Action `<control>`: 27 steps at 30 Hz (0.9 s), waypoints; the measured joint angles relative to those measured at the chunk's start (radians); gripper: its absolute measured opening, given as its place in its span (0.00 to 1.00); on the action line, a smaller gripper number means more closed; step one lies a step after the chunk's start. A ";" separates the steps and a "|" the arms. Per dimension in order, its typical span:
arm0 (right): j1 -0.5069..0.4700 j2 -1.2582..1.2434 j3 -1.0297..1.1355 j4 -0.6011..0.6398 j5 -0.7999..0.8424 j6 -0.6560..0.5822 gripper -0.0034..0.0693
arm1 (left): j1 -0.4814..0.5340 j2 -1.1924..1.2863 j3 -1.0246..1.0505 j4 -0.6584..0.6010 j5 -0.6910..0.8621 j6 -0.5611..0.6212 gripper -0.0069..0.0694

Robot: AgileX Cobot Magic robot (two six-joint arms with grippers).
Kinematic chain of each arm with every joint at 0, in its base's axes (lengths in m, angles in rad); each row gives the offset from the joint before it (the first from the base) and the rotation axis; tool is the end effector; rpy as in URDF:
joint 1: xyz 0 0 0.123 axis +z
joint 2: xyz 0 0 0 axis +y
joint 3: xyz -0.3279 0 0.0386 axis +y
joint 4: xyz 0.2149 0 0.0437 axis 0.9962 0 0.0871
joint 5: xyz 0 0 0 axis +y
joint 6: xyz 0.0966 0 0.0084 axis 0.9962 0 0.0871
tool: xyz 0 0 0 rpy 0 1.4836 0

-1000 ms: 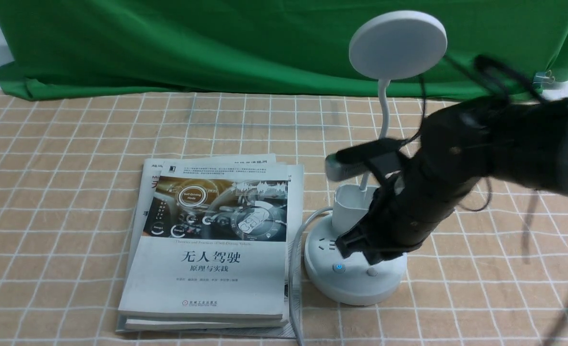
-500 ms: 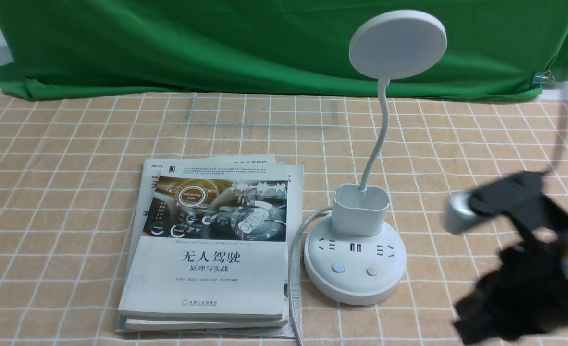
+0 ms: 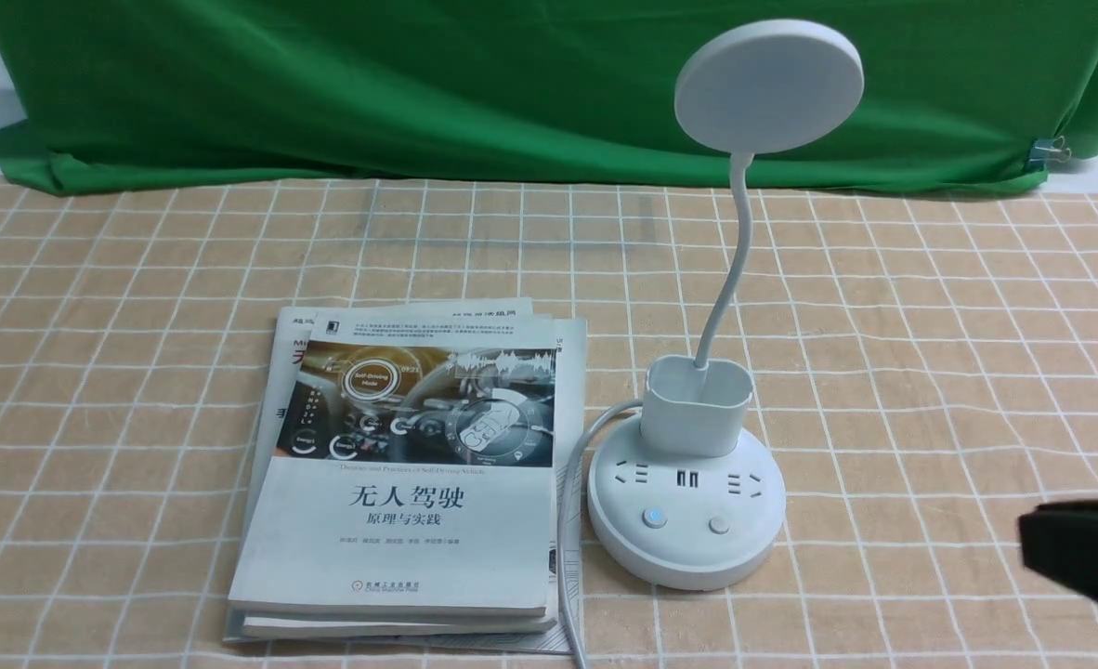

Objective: Turn off the desk lamp on the light coffee tablecloth by hand.

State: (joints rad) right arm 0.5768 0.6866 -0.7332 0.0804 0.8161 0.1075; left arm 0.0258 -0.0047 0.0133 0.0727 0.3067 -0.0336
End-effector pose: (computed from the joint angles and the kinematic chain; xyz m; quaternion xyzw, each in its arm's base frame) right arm 0.0461 0.0368 0.3534 -0.1978 0.8803 0.1801 0.3917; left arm -0.0184 0.0017 0.1800 -0.0029 0.7827 0.0277 0.6217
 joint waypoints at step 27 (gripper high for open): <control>-0.509 -0.642 0.739 -0.058 -0.561 -0.108 0.09 | 0.000 0.000 0.000 0.000 0.000 0.000 0.10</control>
State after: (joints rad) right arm 0.0682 0.0447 0.0060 0.0223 0.2553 0.0000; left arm 0.0258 -0.0047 0.0133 0.0727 0.3067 -0.0336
